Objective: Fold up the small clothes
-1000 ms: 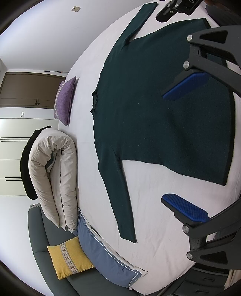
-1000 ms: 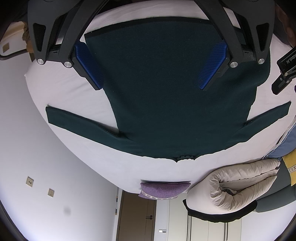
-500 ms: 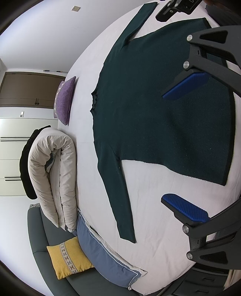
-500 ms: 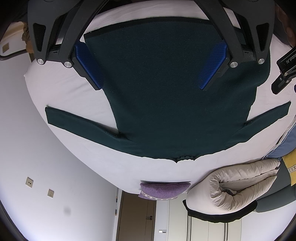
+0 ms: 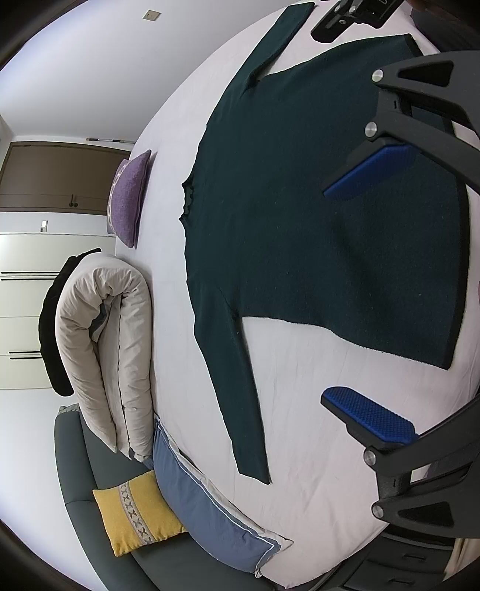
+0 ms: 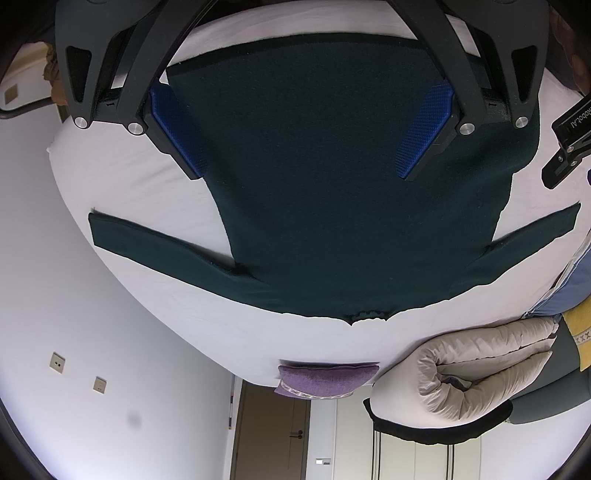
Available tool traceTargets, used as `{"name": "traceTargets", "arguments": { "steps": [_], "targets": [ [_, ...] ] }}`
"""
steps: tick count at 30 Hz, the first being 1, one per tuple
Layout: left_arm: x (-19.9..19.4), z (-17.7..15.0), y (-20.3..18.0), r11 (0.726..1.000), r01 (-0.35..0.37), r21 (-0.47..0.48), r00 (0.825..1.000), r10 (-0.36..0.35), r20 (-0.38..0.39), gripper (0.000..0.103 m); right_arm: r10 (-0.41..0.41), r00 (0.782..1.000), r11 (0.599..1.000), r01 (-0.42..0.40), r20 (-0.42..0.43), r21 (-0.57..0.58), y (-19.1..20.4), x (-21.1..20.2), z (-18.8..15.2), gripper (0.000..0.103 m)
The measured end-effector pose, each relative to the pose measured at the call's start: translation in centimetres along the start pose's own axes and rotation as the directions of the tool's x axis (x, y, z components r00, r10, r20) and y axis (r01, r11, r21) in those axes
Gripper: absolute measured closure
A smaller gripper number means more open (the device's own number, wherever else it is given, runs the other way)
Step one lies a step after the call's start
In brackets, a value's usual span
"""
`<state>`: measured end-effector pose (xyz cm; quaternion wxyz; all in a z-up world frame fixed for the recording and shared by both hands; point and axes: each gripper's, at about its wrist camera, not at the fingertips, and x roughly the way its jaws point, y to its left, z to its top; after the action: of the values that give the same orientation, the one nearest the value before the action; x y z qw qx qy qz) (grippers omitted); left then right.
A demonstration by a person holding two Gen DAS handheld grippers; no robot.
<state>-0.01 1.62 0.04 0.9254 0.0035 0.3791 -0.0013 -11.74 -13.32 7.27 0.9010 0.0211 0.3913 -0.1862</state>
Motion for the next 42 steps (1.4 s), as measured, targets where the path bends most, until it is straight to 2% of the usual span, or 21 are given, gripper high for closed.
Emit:
{"name": "traceTargets", "arguments": {
  "steps": [13, 17, 20, 23, 25, 27, 29, 31, 34, 36, 37, 39, 42],
  "targets": [
    [0.3, 0.0, -0.3, 1.000, -0.016, 0.011, 1.000, 0.016, -0.001, 0.000, 0.001, 1.000, 1.000, -0.001, -0.003, 0.002, 0.2, 0.1, -0.1, 0.000],
    [0.8, 0.0, -0.3, 1.000, 0.003, 0.004, 1.000, -0.003, -0.008, 0.000, 0.019, 1.000, 1.000, -0.019, -0.003, 0.025, -0.4, 0.7, -0.4, 0.000],
    [1.4, -0.3, -0.5, 1.000, 0.018, 0.019, 1.000, -0.018, -0.009, 0.000, 0.064, 0.998, 0.994, -0.065, 0.008, 0.083, -2.5, 1.3, 0.1, 0.000],
    [2.2, -0.5, -1.1, 0.999, 0.029, 0.046, 1.000, -0.028, -0.009, 0.000, 0.129, 0.991, 0.969, -0.135, 0.044, 0.207, -7.6, 2.4, 0.7, 0.000],
    [3.1, -0.5, -1.0, 0.998, 0.065, 0.024, 0.998, -0.065, -0.022, 0.000, 0.150, 0.985, 0.932, -0.169, 0.081, 0.319, -12.3, 3.8, 0.7, 0.000],
    [4.1, -0.2, -1.3, 0.997, 0.070, 0.022, 0.997, -0.069, -0.029, 0.000, 0.146, 0.985, 0.866, -0.173, 0.094, 0.469, -18.6, 6.3, 0.2, 0.004],
    [5.0, 0.0, -1.7, 0.997, 0.067, 0.038, 0.998, -0.066, -0.020, 0.000, 0.163, 0.981, 0.764, -0.193, 0.105, 0.616, -24.8, 9.0, -1.0, 0.010],
    [6.1, 0.3, -2.5, 0.996, 0.049, 0.075, 0.999, -0.050, 0.001, 0.000, 0.161, 0.982, 0.643, -0.181, 0.100, 0.744, -30.9, 11.8, -2.7, 0.014],
    [8.1, 0.5, -3.8, 0.992, 0.040, 0.121, 0.999, -0.039, -0.014, 0.000, 0.175, 0.979, 0.510, -0.180, 0.103, 0.841, -37.1, 15.5, -4.8, 0.020],
    [9.8, 0.6, -4.6, 0.991, 0.032, 0.130, 0.996, -0.021, -0.086, 0.000, 0.171, 0.981, 0.451, -0.164, 0.095, 0.877, -40.0, 17.5, -5.6, 0.026],
    [10.7, 0.8, -4.6, 0.993, 0.064, 0.097, 0.991, -0.052, -0.123, 0.000, 0.172, 0.980, 0.424, -0.163, 0.098, 0.891, -41.1, 18.4, -6.1, 0.029],
    [11.8, 1.1, -4.8, 0.990, 0.128, 0.058, 0.983, -0.119, -0.143, 0.000, 0.179, 0.976, 0.379, -0.184, 0.123, 0.907, -42.8, 19.8, -6.6, 0.050],
    [13.2, 1.5, -5.6, 0.985, 0.159, 0.068, 0.978, -0.147, -0.149, 0.000, 0.169, 0.976, 0.364, -0.194, 0.140, 0.911, -44.8, 21.5, -6.2, 0.062]
  ]
}}
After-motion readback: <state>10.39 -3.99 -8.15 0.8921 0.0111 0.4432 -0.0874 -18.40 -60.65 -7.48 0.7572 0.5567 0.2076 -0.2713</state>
